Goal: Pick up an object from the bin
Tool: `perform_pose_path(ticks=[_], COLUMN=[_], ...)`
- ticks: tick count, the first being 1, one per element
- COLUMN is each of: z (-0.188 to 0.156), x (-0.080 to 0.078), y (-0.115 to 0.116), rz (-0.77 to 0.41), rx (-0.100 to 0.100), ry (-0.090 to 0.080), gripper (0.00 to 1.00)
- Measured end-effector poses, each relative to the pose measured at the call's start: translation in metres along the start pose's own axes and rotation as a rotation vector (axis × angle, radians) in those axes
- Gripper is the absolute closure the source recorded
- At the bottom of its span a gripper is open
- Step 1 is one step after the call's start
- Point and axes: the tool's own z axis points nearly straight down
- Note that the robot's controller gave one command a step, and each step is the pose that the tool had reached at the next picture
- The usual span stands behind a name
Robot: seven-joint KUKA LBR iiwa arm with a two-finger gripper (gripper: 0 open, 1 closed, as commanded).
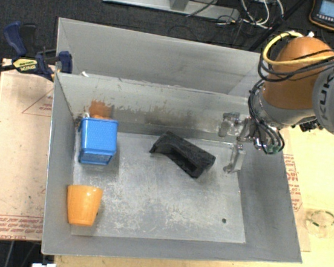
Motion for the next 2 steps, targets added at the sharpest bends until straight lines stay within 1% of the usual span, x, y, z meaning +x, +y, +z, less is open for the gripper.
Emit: perform_pose_path(ticks=[1, 2], z=[-0.005, 0.040], x=[-0.002, 0.004], y=[0.000, 0.030], rz=[-0.001, 0.052], rx=[0.001, 0.001], ry=[-0.008, -0.012], gripper=[0.00, 0.00])
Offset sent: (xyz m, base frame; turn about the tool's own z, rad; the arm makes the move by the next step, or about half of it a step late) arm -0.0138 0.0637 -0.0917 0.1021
